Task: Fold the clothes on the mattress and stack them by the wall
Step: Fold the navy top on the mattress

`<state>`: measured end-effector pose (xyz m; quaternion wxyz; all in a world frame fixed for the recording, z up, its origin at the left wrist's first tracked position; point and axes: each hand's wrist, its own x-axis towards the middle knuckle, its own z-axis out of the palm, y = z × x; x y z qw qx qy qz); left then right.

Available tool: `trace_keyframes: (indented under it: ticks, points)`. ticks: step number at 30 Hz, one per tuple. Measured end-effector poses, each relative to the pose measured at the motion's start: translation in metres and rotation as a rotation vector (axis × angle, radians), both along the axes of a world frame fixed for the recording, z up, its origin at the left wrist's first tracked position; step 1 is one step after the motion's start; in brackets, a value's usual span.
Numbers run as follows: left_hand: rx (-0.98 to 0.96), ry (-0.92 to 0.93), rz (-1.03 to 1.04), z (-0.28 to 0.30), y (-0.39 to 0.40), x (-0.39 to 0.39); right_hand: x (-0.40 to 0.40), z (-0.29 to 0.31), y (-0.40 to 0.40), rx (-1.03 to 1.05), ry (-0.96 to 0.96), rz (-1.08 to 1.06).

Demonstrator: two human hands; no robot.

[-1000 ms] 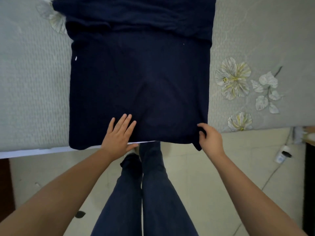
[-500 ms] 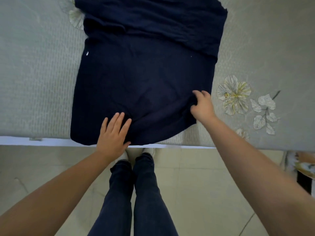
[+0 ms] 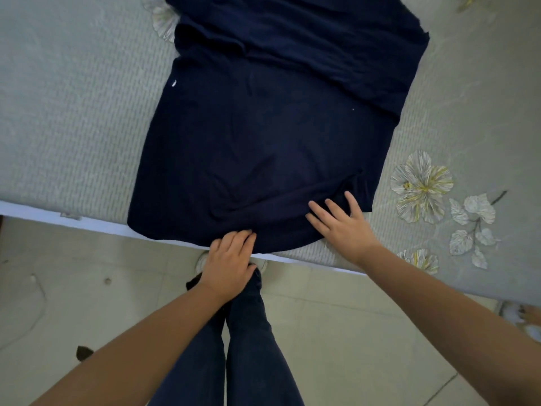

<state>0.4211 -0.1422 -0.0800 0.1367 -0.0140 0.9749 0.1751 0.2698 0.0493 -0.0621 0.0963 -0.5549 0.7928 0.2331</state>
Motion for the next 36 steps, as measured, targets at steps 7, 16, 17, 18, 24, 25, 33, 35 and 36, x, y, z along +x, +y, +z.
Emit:
trace_keyframes:
  ticks: [7,16,17,18,24,25,33,35,36]
  points:
    - [-0.067,-0.144,0.053,0.002,0.015,-0.021,-0.019,-0.007,0.004,-0.307,0.01,0.073]
    - [-0.083,-0.029,0.011,-0.005,0.006,-0.035,-0.02,0.012,0.015,-0.355,-0.185,-0.051]
    - [-0.032,-0.037,0.03,-0.004,0.005,-0.038,-0.016,0.009,0.016,-0.34,-0.183,-0.072]
    - [0.032,-0.05,0.043,-0.005,0.005,-0.04,-0.01,0.005,0.019,-0.315,-0.175,-0.08]
    - [0.258,-0.222,0.191,0.009,0.0,-0.034,0.042,-0.01,-0.01,-0.056,-0.162,-0.519]
    - [0.268,-0.237,0.182,0.014,-0.001,-0.034,0.051,-0.01,-0.018,-0.039,-0.194,-0.624]
    - [0.038,-0.257,0.202,0.033,-0.021,-0.028,0.049,-0.016,-0.044,-0.167,-0.077,-0.92]
    - [-0.011,-0.195,0.286,0.032,-0.036,-0.018,0.043,-0.014,-0.04,-0.285,-0.059,-0.892]
    - [-0.032,-0.195,0.335,0.031,-0.046,-0.014,0.041,-0.014,-0.036,-0.344,-0.045,-0.867]
